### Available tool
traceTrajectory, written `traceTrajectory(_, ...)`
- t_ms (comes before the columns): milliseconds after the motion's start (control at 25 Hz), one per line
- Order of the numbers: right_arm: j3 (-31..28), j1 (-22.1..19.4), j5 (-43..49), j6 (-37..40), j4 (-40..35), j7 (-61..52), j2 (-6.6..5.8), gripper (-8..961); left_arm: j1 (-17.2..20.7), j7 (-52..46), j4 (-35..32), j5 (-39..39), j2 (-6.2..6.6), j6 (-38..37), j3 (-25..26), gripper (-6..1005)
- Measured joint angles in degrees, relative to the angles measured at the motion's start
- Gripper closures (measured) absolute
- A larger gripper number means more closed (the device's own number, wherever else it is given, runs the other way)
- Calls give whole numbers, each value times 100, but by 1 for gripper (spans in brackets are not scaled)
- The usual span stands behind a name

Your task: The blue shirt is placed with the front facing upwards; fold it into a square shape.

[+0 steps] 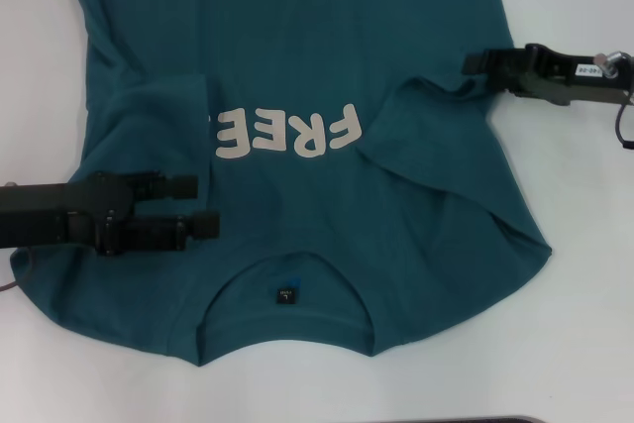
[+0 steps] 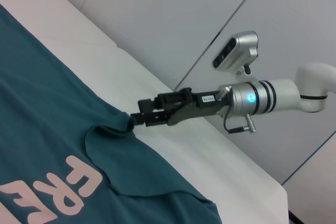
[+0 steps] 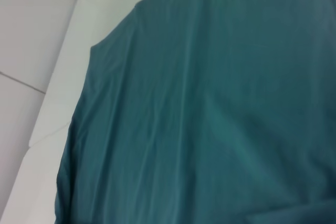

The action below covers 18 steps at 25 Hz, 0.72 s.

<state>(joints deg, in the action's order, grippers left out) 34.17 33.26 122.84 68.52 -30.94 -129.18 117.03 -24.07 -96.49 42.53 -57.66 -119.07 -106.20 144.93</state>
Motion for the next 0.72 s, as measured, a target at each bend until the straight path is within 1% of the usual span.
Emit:
traceTrajectory(200, 35, 151, 0, -228, 25, 70, 47, 338, -2, 0, 0, 0, 0, 9, 0, 112)
traceTrajectory(320, 43, 256, 0, -362, 36, 178, 96, 338, -1, 0, 0, 0, -6, 12, 0, 113)
traceTrajectory(440, 33, 271, 0, -361, 35, 200, 101, 338, 9, 0, 0, 0, -8, 12, 0, 113)
traceTrajectory(560, -6, 231, 0, -276, 6, 192, 87, 338, 24, 0, 0, 0, -9, 12, 0, 114)
traceTrajectory(720, -75, 95, 3, -21, -3, 165, 22, 338, 31, 0, 0, 0, -12, 12, 0, 113)
